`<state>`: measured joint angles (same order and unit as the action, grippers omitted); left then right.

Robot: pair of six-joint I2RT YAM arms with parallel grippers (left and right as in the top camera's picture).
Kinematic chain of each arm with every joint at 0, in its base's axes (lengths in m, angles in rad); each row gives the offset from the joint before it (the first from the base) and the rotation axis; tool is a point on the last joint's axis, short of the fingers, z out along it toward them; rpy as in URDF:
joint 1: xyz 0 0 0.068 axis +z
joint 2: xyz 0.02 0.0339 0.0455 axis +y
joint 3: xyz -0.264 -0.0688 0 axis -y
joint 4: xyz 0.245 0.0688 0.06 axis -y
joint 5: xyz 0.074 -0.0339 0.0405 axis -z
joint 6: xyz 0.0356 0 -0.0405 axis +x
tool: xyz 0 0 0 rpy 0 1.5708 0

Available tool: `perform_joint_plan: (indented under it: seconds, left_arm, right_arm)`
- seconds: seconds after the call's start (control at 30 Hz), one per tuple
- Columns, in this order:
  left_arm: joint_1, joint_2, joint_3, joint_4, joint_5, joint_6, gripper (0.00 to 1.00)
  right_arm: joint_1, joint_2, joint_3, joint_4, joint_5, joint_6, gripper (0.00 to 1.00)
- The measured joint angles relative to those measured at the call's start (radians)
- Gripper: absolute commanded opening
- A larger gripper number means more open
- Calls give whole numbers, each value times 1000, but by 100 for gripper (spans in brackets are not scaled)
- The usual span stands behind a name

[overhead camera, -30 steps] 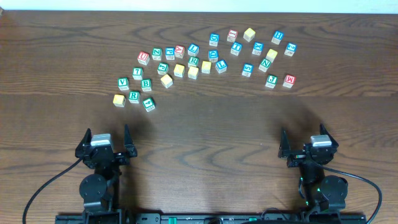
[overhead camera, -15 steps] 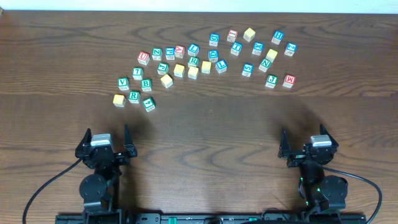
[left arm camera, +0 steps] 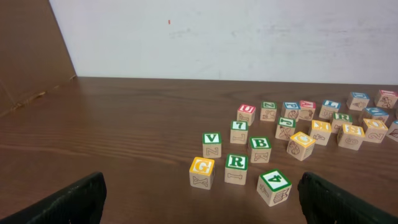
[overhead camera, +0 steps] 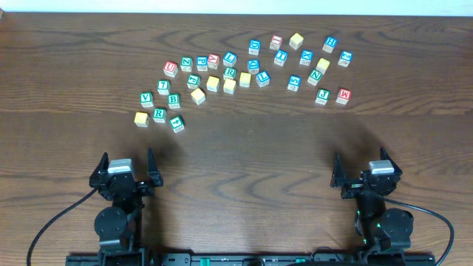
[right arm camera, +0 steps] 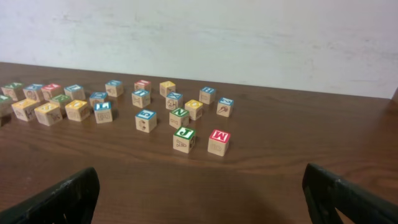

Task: Spell out ROBOT

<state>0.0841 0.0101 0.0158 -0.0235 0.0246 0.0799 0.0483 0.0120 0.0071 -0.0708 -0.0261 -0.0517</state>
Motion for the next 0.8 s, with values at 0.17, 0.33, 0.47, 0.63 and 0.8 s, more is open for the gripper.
perform_joint_plan:
  seconds: [0.17, 0.33, 0.47, 0.63, 0.8]
  left_arm:
    - [0, 0, 2, -2, 6, 0, 97]
    - [0, 11, 21, -32, 23, 0, 97]
    - [0, 97, 59, -53, 42, 0, 97]
    - [0, 311, 212, -54, 77, 0, 97]
    - [0, 554, 400, -107, 132, 0, 97]
  right_arm:
    - [0, 0, 0, 0, 0, 0, 99]
    - [0, 0, 0, 0, 0, 0, 99]
    - [0, 0, 0, 0, 0, 0, 99]
    - [0, 0, 0, 0, 0, 0, 99]
    - [0, 0, 0, 0, 0, 0, 99]
